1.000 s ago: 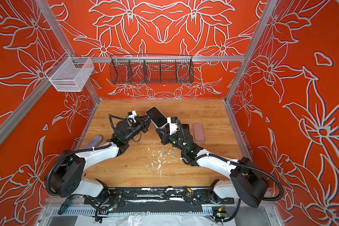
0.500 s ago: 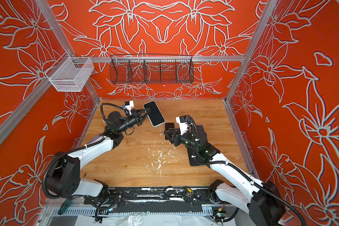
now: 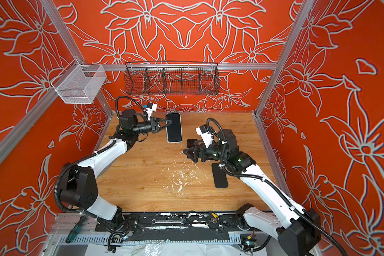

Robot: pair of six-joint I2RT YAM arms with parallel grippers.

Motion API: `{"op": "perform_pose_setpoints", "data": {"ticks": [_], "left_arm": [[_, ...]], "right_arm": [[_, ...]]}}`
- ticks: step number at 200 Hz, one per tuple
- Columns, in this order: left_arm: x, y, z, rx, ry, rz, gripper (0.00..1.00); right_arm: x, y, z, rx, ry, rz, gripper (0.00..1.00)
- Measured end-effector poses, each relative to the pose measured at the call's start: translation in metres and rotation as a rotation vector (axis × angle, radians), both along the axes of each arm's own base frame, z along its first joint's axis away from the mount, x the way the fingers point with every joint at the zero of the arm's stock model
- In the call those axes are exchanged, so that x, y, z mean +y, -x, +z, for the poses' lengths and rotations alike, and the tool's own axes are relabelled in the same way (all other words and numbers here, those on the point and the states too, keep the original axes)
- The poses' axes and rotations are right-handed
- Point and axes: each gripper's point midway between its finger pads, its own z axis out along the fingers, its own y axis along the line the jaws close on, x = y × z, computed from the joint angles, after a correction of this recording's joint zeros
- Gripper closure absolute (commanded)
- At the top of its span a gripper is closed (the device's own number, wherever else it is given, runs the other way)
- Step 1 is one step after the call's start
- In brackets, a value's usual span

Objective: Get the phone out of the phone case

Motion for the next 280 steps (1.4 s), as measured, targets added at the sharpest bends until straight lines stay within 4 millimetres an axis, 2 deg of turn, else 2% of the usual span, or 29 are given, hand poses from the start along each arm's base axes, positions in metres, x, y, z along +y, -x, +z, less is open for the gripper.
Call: {"op": "perform_pose_setpoints", "data": {"ticks": [45,72,111,141,196,280], "left_arm": [[-0.002,0.015,-0.006,-0.061,-0.108,-0.082,1.00],[-0.004,0.026,0.003,-0.113,-0.127,-0.146,1.00],[-0.005,0.040,0.006,-0.142,-0.125,-0.203,1.00],[-0.005,0.045,0.008,-0.141,-0.113,-0.224,1.00],[-0.009,0.050,0.000,-0.105,-0.103,-0.245,1.00],[-0.030,0.065,-0.003,-0.083,-0.092,-0.302,1.00]], "right_arm": [[0.007,0.004,0.007,0.010,0.076,0.094,0.12],[0.012,0.007,-0.005,0.063,0.117,0.159,0.17],[0.017,0.018,-0.021,0.127,0.139,0.240,0.24],[0.018,0.020,-0.019,0.117,0.130,0.263,0.31],[0.026,0.014,-0.036,0.141,0.150,0.290,0.41],[0.041,0.019,-0.038,0.125,0.135,0.349,0.50]]}}
